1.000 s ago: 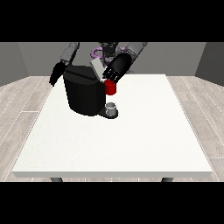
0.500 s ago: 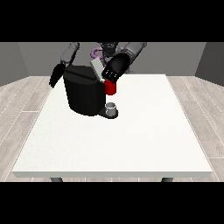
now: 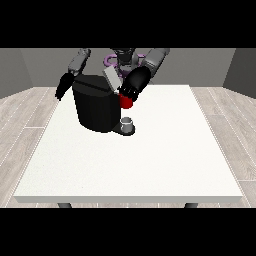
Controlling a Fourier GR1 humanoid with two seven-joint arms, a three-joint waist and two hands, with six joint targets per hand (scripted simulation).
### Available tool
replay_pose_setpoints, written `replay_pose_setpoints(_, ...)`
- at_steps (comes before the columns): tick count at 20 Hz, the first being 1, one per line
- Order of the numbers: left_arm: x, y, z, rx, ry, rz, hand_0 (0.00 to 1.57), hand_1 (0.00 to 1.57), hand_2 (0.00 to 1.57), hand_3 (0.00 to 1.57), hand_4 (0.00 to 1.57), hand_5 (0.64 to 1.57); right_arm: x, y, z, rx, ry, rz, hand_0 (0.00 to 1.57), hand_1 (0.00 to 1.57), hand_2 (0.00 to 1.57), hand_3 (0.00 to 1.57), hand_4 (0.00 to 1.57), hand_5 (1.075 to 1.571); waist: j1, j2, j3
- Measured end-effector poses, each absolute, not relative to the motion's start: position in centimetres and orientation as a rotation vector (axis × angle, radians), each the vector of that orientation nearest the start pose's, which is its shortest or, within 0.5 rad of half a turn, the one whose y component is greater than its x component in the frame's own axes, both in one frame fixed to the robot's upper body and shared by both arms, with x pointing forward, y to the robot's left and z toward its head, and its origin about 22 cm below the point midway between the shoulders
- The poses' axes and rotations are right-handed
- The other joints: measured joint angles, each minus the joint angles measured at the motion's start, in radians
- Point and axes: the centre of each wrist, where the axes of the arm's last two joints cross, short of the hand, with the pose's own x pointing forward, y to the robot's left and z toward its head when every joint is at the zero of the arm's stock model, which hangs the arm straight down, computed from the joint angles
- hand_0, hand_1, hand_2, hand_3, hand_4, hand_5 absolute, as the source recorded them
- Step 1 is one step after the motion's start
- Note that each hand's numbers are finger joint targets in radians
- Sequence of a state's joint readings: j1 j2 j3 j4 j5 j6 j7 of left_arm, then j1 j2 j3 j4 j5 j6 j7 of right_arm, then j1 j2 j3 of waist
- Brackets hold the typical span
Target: Insert the coffee pod into the coffee machine and close the lid
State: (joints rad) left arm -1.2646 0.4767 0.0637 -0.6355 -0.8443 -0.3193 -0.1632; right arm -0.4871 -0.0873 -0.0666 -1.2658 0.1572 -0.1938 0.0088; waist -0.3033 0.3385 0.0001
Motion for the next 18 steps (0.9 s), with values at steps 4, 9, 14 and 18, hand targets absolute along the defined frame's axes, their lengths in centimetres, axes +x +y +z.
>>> replay_pose_setpoints(4,46.2,24.6,28.2,0.823,-1.628,-1.169,1.15,1.15,1.15,0.95,0.0,1.571,35.3,-20.5,6.6,-0.251,-1.737,0.106,0.0,0.0,0.0,0.0,0.0,1.571,-0.012,0.008,0.0005)
replay_pose_setpoints(9,46.1,25.2,28.5,0.82,-1.678,-1.148,1.24,1.24,1.2,0.97,0.0,1.571,35.1,-20.5,6.6,-0.256,-1.737,0.115,0.0,0.0,0.0,0.0,0.06,1.571,-0.02,0.013,0.0002)
replay_pose_setpoints(14,46.0,24.9,29.4,0.832,-1.714,-1.161,1.25,1.25,1.22,0.94,0.0,1.571,35.4,-20.6,6.7,-0.26,-1.737,0.116,0.0,0.0,0.0,0.0,0.1,1.571,-0.013,0.025,0.0005)
replay_pose_setpoints(18,45.9,25.5,29.9,0.865,-1.727,-1.187,1.04,1.04,1.05,0.74,0.0,1.571,35.5,-20.4,7.2,-0.262,-1.743,0.124,0.0,0.0,0.0,0.0,0.07,1.571,-0.022,0.033,0.0013)
